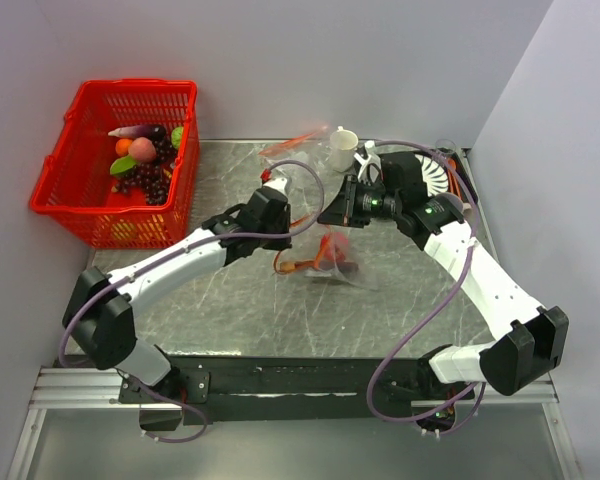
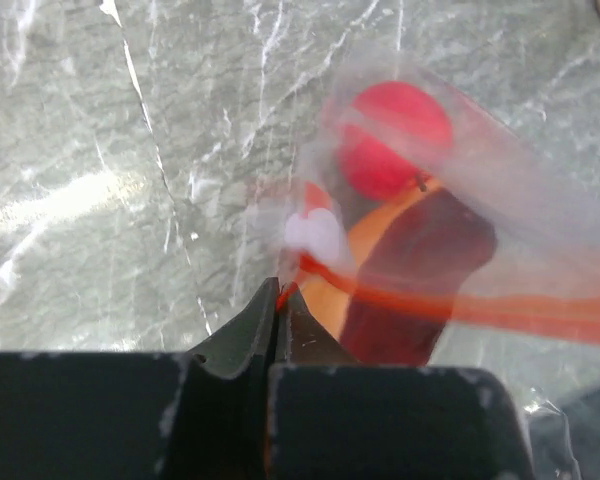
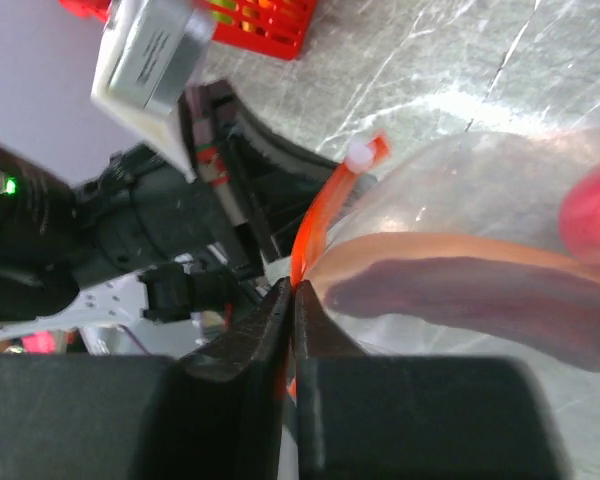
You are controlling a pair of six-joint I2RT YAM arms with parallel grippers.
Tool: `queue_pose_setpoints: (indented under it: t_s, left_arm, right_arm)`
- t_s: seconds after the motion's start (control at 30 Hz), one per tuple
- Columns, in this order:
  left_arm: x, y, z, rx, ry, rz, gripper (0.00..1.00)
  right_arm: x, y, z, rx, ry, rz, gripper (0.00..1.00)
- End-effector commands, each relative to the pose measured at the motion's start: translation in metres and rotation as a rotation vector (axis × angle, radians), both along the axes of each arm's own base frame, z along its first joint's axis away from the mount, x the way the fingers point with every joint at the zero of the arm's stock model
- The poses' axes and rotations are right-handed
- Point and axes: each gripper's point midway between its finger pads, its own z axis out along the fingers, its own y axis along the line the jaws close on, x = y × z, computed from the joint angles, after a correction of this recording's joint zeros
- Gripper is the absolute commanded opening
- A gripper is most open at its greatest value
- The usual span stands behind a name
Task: Place the food in the zip-top bag and seal the zipper
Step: Adjust the zipper food storage bag at the center of the board.
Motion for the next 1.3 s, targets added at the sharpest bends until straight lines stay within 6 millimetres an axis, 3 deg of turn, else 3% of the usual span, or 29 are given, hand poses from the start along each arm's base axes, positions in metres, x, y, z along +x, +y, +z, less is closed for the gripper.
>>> queue_pose_setpoints:
  t_s: [0.0, 0.03, 0.07, 0.13, 0.2, 0.23, 0.37, 0.57, 0.77, 0.9, 1.0, 1.1, 1.27]
  left_arm:
    - [0.017, -0.006, 0.041, -0.053, -0.093, 0.042, 0.01]
    - [0.017, -0.006, 0.046, -0.064, -0.100, 0.048, 0.01]
    - [0.016, -0.004, 0.052, -0.073, -0.102, 0.057, 0.01]
    - [0.014, 0.000, 0.062, -0.064, -0.091, 0.068, 0.01]
    - [0.010, 0.003, 0.060, -0.035, -0.049, 0.073, 0.01]
    - [0.011, -0.001, 0.071, -0.051, -0.056, 0.067, 0.01]
    - [0.008, -0.009, 0.077, -0.065, -0.019, 0.039, 0.01]
    - [0.008, -0.013, 0.088, -0.106, 0.006, 0.017, 0.01]
    - [-0.003, -0.024, 0.111, -0.196, 0.008, -0.045, 0.01]
    - [-0.007, -0.024, 0.133, -0.243, -0.021, -0.054, 0.01]
    - [-0.009, -0.023, 0.134, -0.241, -0.012, -0.050, 0.01]
    - [-0.010, -0.026, 0.128, -0.242, 0.005, -0.061, 0.02]
    - [-0.011, -0.024, 0.124, -0.244, 0.017, -0.052, 0.02]
  right_arm:
    - [-0.008, -0.007, 0.008, 0.009, -0.059, 0.010, 0.39]
    - [-0.010, -0.010, -0.005, -0.015, -0.038, 0.000, 0.52]
    - [-0.013, -0.012, -0.008, -0.027, -0.042, -0.006, 0.58]
    - [-0.019, -0.017, -0.024, -0.094, -0.038, -0.024, 0.65]
    - [-0.032, -0.016, -0.033, -0.164, -0.052, -0.012, 0.70]
    - [-0.030, -0.020, -0.038, -0.214, -0.066, -0.048, 0.70]
    - [-0.052, -0.014, -0.032, -0.271, -0.163, -0.067, 0.68]
    - [-0.074, -0.002, -0.024, -0.163, -0.279, -0.076, 0.63]
    - [-0.060, 0.004, -0.010, -0.181, -0.316, -0.118, 0.71]
    - [-0.046, 0.006, 0.022, -0.192, -0.374, -0.146, 0.70]
    - [-0.042, 0.014, 0.041, -0.169, -0.393, -0.133, 0.70]
    - [-0.042, 0.026, 0.047, -0.134, -0.386, -0.100, 0.68]
    - [-0.035, 0.040, 0.030, -0.144, -0.340, -0.087, 0.62]
